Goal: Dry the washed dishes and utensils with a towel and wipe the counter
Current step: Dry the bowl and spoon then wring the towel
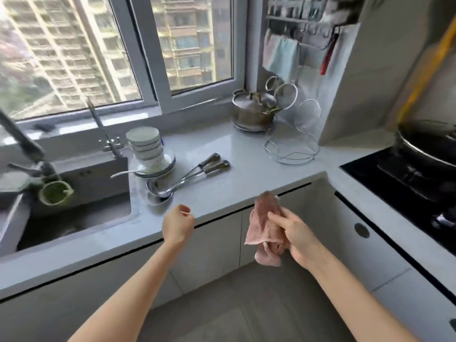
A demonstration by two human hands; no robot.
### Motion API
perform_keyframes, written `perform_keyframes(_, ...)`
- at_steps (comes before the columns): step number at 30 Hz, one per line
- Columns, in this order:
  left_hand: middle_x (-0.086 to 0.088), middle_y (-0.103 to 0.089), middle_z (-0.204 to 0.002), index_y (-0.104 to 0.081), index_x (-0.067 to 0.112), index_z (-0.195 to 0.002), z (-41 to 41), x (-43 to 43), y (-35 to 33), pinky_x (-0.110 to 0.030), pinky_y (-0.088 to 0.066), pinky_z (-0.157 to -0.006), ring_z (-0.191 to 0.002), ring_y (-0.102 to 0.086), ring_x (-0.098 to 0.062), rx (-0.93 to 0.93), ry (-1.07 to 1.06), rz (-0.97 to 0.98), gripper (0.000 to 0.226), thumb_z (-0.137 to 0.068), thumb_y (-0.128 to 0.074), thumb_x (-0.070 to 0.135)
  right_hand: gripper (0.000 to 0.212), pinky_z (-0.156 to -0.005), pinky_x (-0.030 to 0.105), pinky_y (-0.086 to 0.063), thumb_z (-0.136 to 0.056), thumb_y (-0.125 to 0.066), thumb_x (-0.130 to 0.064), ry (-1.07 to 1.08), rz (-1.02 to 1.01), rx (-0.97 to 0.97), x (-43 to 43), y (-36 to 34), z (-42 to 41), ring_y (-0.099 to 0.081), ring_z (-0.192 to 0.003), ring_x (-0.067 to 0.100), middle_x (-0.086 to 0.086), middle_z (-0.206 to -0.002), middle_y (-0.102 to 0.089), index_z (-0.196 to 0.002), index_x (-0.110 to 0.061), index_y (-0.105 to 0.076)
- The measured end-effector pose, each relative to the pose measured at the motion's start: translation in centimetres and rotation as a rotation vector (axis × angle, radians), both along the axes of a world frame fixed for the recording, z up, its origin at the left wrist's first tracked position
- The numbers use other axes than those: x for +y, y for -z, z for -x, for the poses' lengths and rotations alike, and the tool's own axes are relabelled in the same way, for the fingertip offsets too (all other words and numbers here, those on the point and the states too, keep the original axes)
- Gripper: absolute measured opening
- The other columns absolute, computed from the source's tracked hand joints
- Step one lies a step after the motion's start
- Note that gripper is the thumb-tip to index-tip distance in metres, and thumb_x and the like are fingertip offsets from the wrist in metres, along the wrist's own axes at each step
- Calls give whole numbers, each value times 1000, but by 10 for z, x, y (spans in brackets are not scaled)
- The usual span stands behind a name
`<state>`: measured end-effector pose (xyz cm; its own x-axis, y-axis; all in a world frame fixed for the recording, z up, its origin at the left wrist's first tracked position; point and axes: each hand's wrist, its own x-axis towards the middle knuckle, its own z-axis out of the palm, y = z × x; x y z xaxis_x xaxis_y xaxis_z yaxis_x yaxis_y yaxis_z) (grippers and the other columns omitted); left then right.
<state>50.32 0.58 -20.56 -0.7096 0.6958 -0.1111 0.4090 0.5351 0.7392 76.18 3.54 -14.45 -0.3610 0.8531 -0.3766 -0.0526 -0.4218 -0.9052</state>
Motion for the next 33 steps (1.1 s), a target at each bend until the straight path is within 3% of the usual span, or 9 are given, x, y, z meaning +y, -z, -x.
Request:
perform_keyframes(7,-10,-69,-84,-62,9,-87,86,39,24,-33,-49,-69,-80,-64,-31,-12,-194,106,17,-84,-46,13,17,-68,26,-53,-95,-53,-8,-233,-89,-119,91,8,98,-70,-81,18,3,-92,-74,-106,-15,-65)
perform_keyframes(12,-12,-68,-90,-64,5,-86,152,93,4,-29,-37,-67,-89,-60,-32,78,-396,-8,18,-88,-52,18,16,-64,33,-49,-95,-54,-8,-371,-162,-149,179,7,169,-66,-73,21,3,-82,-72,-106,-14,-63)
perform_keyframes(14,-11,-67,-88,-64,5,-85,177,115,-12,-29,-36,-66,-88,-59,-31,122,-439,-44,19,-90,-52,20,14,-56,28,-47,-95,-54,-10,-425,-155,-142,209,3,195,-64,-65,18,0,-75,-71,-105,-16,-62)
perform_keyframes(18,-7,-66,-93,-64,4,-96,233,162,-32,-30,-45,-76,-89,-62,-28,56,-530,-102,29,-92,-53,30,15,-59,28,-48,-95,-54,-11,-520,-151,-133,263,-2,247,-65,-66,18,4,-81,-71,-104,-17,-64)
perform_keyframes(21,-6,-63,-79,-60,8,-88,267,192,-41,-38,-56,-76,-68,-63,-25,-77,-553,-90,28,-89,-54,36,16,-60,29,-51,-94,-54,-8,-534,-134,-108,290,0,278,-67,-72,22,7,-85,-73,-103,-16,-65)
perform_keyframes(24,-7,-61,-75,-58,11,-80,288,213,-49,-33,-56,-67,-58,-60,-24,-135,-533,34,16,-82,-58,27,18,-58,20,-49,-94,-54,-7,-572,-144,-116,305,3,298,-69,-76,17,2,-87,-73,-105,-16,-65)
perform_keyframes(27,-10,-65,-83,-63,6,-89,311,225,-49,-29,-47,-63,-78,-64,-29,-4,-434,264,18,-75,-60,17,16,-54,21,-50,-95,-53,-8,-607,-131,-140,317,6,312,-68,-73,18,4,-87,-73,-104,-15,-65)
perform_keyframes(29,-11,-65,-87,-63,4,-92,323,228,-48,-26,-41,-60,-80,-62,-29,52,-364,375,21,-73,-59,11,16,-53,25,-51,-95,-53,-8,-592,-101,-135,322,9,318,-67,-70,20,7,-86,-72,-104,-14,-65)
perform_keyframes(33,-5,-57,-62,-56,4,-82,334,234,-53,-23,-33,-41,-51,-51,-15,108,-193,526,8,-74,-53,2,15,-50,24,-48,-94,-53,-6,-529,-47,-116,325,13,330,-61,-65,21,9,-82,-68,-102,-12,-65)
